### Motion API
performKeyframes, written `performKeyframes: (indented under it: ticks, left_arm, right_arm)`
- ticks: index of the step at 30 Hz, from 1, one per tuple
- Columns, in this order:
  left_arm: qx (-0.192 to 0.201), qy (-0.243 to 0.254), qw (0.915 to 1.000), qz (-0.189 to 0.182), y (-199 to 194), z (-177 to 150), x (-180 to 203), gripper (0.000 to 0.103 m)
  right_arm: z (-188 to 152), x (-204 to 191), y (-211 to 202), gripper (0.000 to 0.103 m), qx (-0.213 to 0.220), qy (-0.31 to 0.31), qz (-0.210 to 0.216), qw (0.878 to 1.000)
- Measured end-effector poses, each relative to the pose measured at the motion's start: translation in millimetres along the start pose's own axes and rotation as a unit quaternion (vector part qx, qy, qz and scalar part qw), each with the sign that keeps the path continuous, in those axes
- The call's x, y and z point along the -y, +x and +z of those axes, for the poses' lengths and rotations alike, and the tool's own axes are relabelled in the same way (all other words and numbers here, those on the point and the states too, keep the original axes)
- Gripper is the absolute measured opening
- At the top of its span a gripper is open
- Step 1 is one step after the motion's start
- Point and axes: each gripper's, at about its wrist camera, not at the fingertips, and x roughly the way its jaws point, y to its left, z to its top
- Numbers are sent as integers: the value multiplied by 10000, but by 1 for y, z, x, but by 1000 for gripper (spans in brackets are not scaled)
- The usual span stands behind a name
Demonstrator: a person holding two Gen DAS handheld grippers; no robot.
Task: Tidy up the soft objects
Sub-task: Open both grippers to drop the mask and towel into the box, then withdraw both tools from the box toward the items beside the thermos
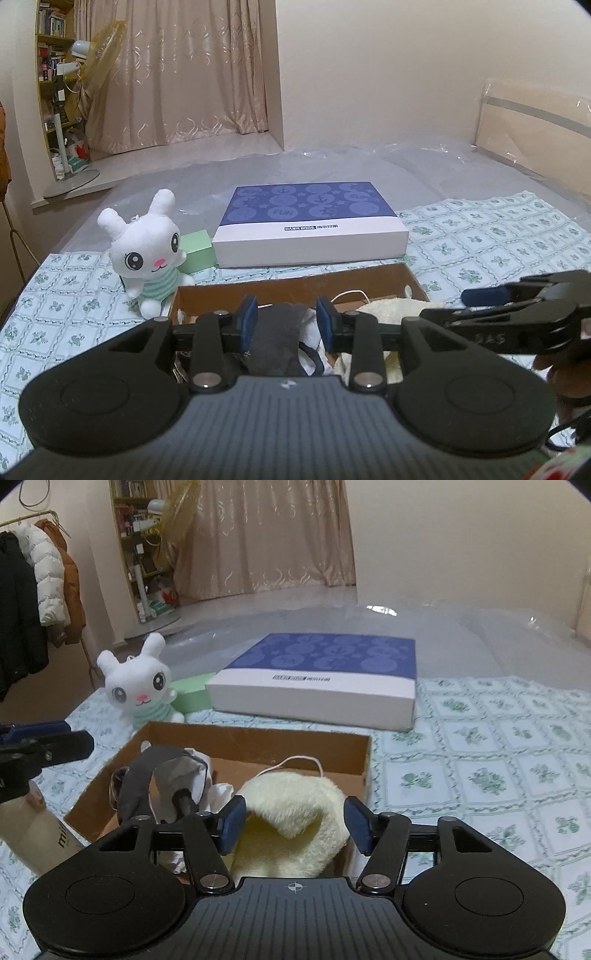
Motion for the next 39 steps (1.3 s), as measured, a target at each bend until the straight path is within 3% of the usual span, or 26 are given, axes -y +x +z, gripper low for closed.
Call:
performKeyframes:
  ticks: [9,22,39]
  left_arm:
    - [107,8,9997,-203,-34,-11,5,31]
    - [209,-147,9989,-392,-106,-51,0,35]
    - [77,-479,9987,-131,-176,-122,-30,64]
  right_arm:
    - [-4,-6,-49,63,243,110,-32,9996]
    - [-57,-35,-142,65,725,285,-102,9969]
    - [-124,-66,-217,68,1055,541,-348,9923]
